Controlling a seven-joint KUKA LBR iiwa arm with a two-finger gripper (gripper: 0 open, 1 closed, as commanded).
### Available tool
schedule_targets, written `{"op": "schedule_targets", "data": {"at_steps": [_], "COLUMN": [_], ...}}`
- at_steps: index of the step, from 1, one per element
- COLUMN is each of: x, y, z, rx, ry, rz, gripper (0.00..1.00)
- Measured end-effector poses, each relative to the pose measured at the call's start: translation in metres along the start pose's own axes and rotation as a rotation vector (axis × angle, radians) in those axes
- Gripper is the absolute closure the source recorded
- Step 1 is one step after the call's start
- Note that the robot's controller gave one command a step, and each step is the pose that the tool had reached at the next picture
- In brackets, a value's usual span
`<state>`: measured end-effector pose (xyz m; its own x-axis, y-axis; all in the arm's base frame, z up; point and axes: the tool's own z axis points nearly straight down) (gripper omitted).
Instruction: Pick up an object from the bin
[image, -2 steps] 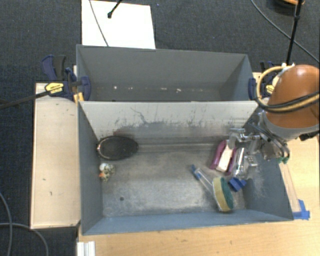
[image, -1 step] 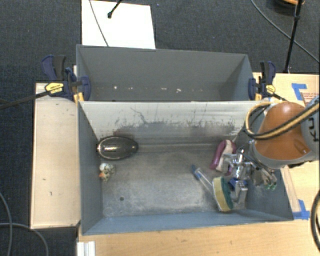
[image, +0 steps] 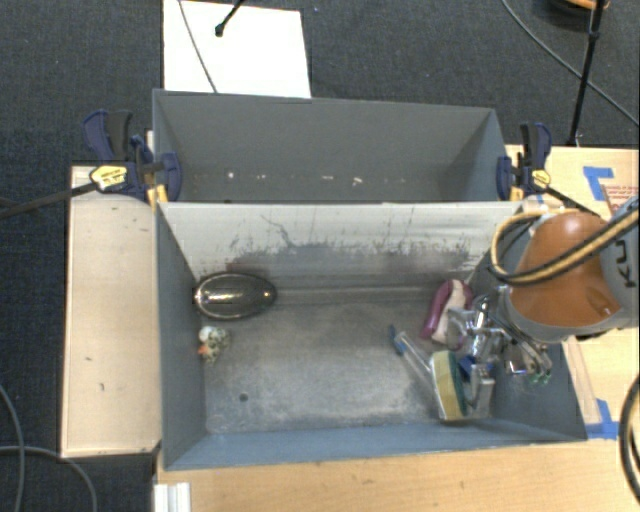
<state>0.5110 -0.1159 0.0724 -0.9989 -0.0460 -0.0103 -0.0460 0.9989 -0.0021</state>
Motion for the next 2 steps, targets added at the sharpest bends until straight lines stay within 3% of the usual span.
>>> {"op": "schedule_targets", "data": {"at_steps": [1, 2], "x": [0.001, -0.031], "y": [0.001, 0.007], "z": [0.001, -0.095], "rx": [-0.001, 0.001], "ry": [0.004, -0.003], "rz": [-0.005, 0.008], "gripper": [1.0, 1.0]}}
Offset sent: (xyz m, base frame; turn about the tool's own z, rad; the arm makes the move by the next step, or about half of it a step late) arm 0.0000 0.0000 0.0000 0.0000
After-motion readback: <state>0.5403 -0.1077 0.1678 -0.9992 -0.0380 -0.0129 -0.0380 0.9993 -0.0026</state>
